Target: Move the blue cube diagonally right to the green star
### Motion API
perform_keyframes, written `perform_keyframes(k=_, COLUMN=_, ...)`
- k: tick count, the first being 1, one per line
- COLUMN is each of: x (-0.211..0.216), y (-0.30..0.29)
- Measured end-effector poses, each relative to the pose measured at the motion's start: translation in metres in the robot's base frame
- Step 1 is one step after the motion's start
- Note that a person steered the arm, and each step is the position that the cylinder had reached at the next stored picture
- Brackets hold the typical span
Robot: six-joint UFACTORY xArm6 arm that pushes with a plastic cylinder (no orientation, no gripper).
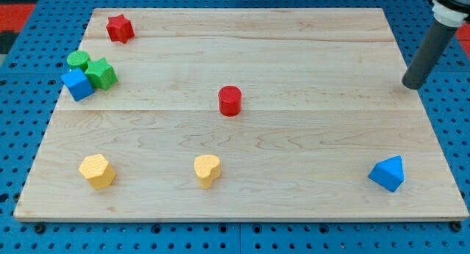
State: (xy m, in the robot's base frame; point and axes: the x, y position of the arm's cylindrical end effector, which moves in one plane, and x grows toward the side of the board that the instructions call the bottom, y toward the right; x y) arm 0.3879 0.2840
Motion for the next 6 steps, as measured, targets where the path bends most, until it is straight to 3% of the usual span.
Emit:
perform_keyframes(k=2, x=-0.002, y=-0.07)
perform_keyframes(k=4, x=-0.002, y=-0.183)
perform_keyframes(k=6, x=-0.002, y=-0.188)
